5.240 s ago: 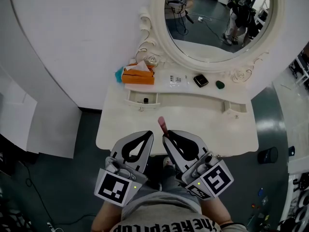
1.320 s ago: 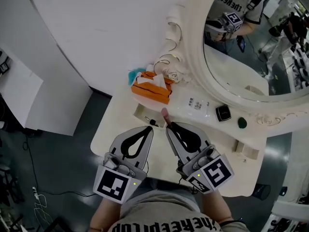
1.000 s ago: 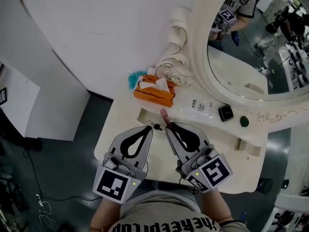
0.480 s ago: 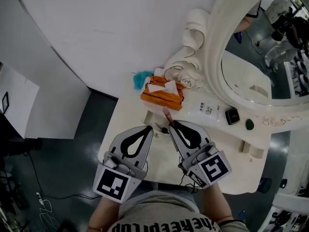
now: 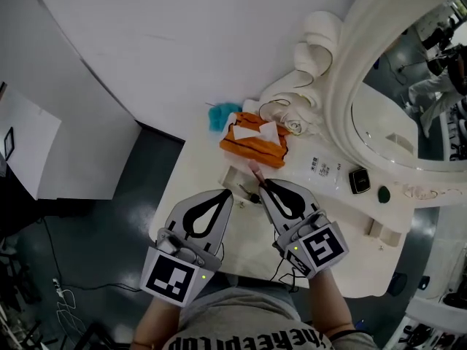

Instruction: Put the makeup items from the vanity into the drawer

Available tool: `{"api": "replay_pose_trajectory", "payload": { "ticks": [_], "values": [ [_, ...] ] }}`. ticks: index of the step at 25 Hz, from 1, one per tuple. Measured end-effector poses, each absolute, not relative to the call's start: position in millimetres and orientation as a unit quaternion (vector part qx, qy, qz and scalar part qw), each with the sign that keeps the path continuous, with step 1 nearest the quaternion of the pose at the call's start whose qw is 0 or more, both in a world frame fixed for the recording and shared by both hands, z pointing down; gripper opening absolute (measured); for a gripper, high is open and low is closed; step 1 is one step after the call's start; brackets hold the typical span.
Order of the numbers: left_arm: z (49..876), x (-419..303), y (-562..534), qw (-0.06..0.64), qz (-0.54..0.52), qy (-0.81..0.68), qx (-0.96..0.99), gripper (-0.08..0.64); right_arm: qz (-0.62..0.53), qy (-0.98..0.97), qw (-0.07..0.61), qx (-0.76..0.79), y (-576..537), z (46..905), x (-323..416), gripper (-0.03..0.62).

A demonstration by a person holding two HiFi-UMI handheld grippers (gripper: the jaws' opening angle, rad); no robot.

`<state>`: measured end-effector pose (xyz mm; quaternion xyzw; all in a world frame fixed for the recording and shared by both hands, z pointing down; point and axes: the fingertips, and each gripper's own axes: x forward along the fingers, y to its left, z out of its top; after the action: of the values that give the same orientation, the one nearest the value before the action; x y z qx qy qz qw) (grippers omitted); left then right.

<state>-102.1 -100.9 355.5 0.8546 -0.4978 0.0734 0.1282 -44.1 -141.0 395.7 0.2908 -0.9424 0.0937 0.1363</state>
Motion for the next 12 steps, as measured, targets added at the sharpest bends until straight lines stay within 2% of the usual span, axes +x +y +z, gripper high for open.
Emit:
{"api": "replay_pose_trajectory", "payload": {
  "ticks": [12],
  "values": [
    [367,-108,-104,0.143,0.077,-0.509,0.845,0.015,0.101,-0.939,0.186,0.270,-142,436,-42,0.060]
  ]
}}
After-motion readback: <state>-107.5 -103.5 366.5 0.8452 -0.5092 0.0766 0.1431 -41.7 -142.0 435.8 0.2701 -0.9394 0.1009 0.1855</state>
